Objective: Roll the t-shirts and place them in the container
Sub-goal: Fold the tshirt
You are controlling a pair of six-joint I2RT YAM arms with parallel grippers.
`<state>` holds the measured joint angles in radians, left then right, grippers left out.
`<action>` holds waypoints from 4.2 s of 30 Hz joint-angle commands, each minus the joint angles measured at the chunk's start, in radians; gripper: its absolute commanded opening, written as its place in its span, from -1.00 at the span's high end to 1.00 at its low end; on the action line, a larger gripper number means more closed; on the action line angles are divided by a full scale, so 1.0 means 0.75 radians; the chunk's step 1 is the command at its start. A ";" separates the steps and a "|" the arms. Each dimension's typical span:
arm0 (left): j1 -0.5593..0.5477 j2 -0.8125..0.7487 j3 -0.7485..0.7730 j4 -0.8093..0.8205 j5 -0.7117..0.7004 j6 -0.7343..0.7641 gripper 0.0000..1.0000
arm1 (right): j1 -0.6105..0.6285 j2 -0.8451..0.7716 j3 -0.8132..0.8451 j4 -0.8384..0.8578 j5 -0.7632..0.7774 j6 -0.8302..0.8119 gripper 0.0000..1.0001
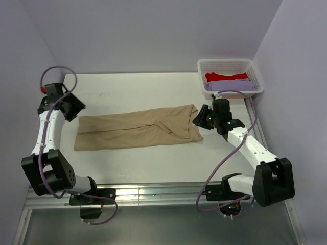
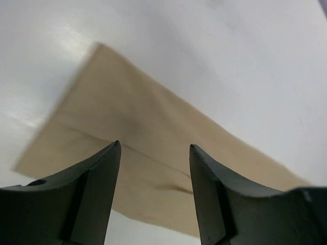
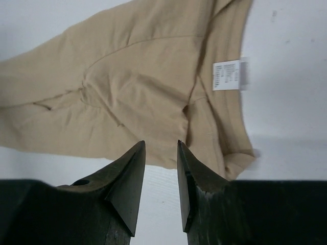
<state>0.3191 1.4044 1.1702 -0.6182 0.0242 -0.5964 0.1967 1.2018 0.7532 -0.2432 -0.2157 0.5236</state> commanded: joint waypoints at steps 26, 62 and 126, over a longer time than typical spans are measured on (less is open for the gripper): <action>-1.276 0.405 0.041 0.436 0.056 -0.399 0.39 | 0.210 0.251 -0.067 0.269 0.063 -0.015 0.72; -1.440 0.711 0.190 0.485 -0.012 -0.411 0.24 | 0.178 0.496 -0.115 0.447 -0.019 0.022 1.00; -1.246 0.488 0.037 0.354 0.322 -0.303 0.99 | 0.157 0.459 -0.131 0.447 0.040 0.028 0.51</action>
<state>-0.6216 1.8145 1.1992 -0.3618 0.2405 -0.8539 0.3264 1.5677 0.6617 0.0910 -0.2222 0.5568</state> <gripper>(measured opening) 0.013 0.244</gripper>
